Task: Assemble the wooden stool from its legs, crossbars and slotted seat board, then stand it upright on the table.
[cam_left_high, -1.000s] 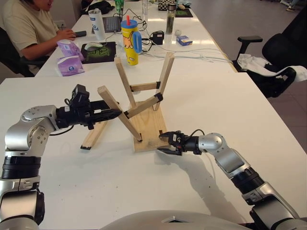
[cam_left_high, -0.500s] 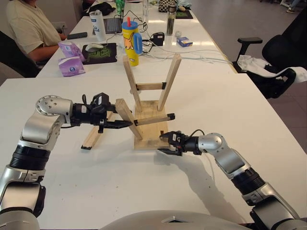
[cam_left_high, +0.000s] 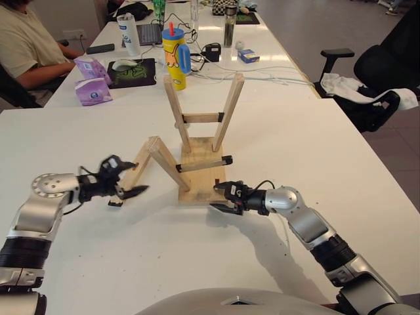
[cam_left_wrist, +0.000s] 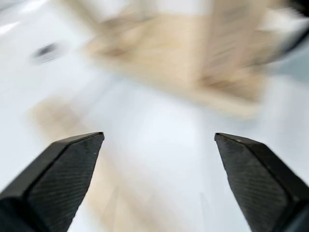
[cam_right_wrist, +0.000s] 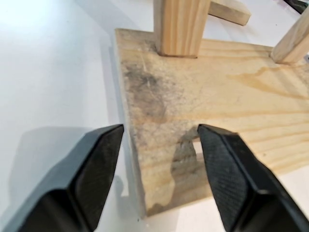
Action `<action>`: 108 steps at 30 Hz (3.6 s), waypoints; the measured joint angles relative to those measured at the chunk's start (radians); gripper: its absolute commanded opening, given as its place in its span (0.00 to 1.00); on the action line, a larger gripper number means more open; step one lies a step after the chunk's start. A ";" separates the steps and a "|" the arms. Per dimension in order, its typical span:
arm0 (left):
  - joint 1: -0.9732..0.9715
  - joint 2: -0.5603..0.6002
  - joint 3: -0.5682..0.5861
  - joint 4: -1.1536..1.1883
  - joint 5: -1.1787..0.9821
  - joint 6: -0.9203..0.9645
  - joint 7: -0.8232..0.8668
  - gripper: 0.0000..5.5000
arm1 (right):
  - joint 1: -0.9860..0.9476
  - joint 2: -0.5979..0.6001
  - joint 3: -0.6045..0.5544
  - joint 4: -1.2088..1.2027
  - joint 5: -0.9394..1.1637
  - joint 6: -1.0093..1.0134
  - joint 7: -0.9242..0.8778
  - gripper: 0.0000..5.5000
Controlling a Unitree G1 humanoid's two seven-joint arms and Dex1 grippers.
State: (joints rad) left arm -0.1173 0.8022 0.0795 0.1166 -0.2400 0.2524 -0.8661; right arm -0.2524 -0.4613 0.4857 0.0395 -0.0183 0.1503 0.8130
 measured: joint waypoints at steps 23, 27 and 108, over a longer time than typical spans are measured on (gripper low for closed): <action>0.003 -0.232 0.008 -0.040 0.033 0.382 0.335 0.58 | -0.118 0.166 0.013 0.222 -0.053 -0.064 -0.075 0.52; -0.010 -0.235 0.010 -0.024 0.028 0.386 0.335 0.44 | -0.133 0.179 0.012 0.255 -0.056 -0.085 -0.082 0.52; -0.070 -0.280 -0.114 -0.492 -0.855 0.643 0.096 0.57 | -0.062 -0.204 -0.705 -0.218 1.328 0.908 0.076 0.38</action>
State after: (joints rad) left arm -0.1872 0.5218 -0.0341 -0.3753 -1.0949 0.8951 -0.7697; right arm -0.3145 -0.6654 -0.2194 -0.1784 1.3093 1.0587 0.8889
